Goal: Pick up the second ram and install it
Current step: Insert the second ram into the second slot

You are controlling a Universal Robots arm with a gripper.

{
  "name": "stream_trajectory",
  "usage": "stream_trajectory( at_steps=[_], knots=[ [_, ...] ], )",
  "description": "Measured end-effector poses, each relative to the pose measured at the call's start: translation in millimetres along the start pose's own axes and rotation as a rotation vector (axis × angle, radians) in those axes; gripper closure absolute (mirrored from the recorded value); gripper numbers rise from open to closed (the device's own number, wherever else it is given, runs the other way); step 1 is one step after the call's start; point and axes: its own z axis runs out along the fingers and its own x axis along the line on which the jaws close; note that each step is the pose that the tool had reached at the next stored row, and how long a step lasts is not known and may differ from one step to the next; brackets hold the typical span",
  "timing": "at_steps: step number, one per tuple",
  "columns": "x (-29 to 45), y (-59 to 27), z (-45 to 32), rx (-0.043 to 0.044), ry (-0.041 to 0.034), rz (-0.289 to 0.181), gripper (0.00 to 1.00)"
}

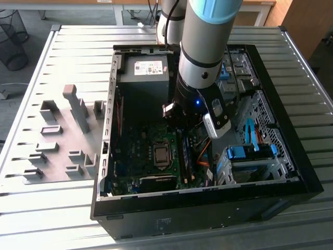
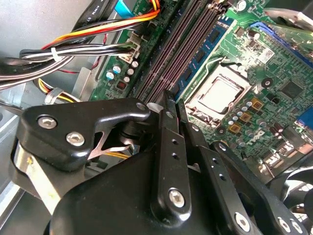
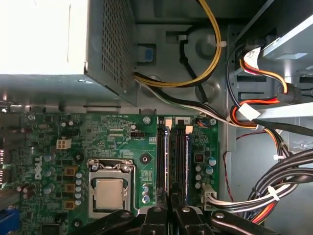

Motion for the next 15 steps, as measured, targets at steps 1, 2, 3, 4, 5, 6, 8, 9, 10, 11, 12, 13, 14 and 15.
stream_trajectory(
  at_steps=[1,2,3,4,5,6,8,9,10,11,12,13,14,15],
  knots=[
    [0.0,0.0,1.5,-0.0005,0.0,0.0,0.86],
    [0.0,-0.2,2.9,-0.0009,0.0001,0.0,0.86],
    [-0.1,-0.2,4.6,-0.0013,0.0001,0.0,0.86],
    [-0.1,-0.3,6.0,-0.0018,0.0001,0.0,0.86],
    [-0.2,-0.4,7.5,-0.0026,0.0001,0.001,0.86],
    [-0.2,-0.8,8.8,-0.003,0.0,0.004,0.86],
    [-0.2,-1.5,11.7,-0.0034,-0.0005,0.017,0.86],
    [-0.3,-2.2,12.4,-0.0033,-0.0006,0.024,0.86],
    [-0.3,-3.2,13.0,-0.0038,-0.0009,0.029,0.86],
    [-0.3,-4.2,13.2,-0.0038,-0.001,0.031,0.86],
    [-0.3,-4.3,13.4,-0.0037,-0.0009,0.031,0.86],
    [-0.2,-4.3,13.7,-0.0038,-0.0007,0.031,0.86],
    [-0.2,-4.3,14.4,-0.0039,-0.0005,0.031,0.86],
    [-0.2,-4.4,15.3,-0.0039,-0.0002,0.031,0.86]
  ],
)
